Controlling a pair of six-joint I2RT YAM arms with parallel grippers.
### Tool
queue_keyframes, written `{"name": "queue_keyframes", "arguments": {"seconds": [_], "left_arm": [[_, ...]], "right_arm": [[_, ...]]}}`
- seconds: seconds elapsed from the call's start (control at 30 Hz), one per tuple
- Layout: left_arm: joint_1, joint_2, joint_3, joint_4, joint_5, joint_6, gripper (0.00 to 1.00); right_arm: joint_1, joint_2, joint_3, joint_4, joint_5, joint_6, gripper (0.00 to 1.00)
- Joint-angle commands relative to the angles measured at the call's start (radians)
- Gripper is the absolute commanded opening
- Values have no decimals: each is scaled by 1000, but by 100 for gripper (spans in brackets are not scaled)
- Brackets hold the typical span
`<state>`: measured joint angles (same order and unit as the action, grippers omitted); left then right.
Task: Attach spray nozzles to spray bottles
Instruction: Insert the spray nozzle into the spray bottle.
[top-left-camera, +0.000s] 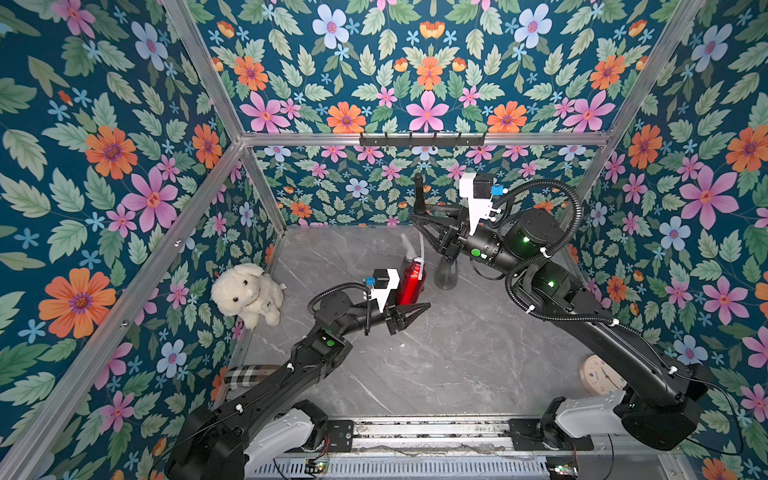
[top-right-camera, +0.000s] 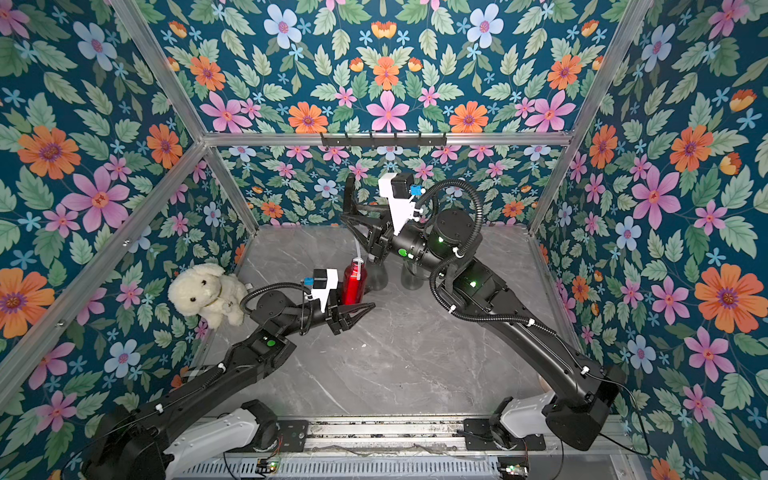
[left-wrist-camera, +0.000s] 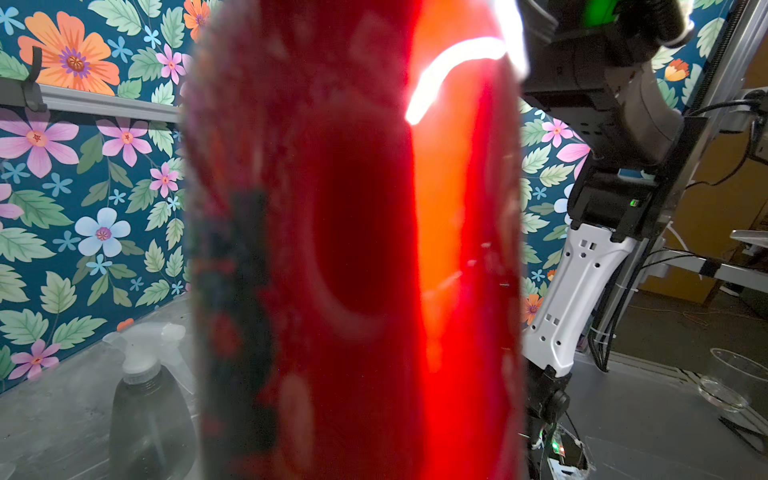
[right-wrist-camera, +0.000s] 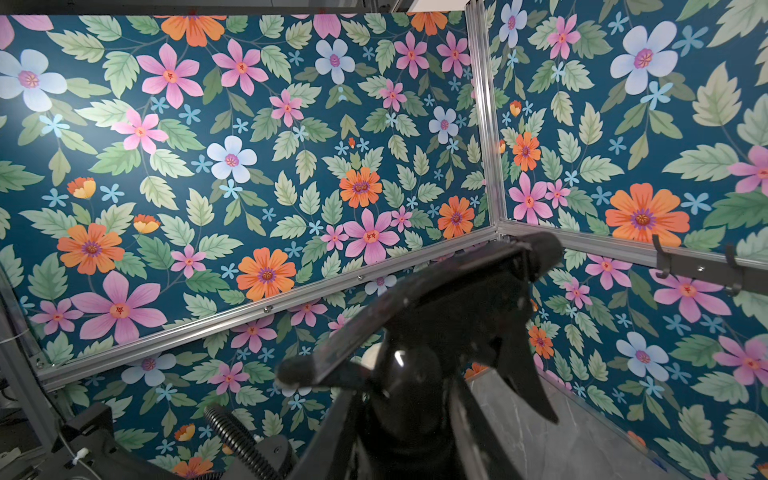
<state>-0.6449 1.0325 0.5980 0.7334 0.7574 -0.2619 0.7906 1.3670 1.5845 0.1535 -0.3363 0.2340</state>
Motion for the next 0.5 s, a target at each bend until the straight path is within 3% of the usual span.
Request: {"name": "queue_keyframes", "arguments": {"seconds": [0.0, 0.47], "left_arm": [[1, -9, -6, 62, -12, 0, 0], [1, -2, -9, 65, 2, -2, 0]], "right_arm": [[2, -10, -19, 63, 1, 14, 22], [2, 8, 83, 47, 25, -54, 22]]}}
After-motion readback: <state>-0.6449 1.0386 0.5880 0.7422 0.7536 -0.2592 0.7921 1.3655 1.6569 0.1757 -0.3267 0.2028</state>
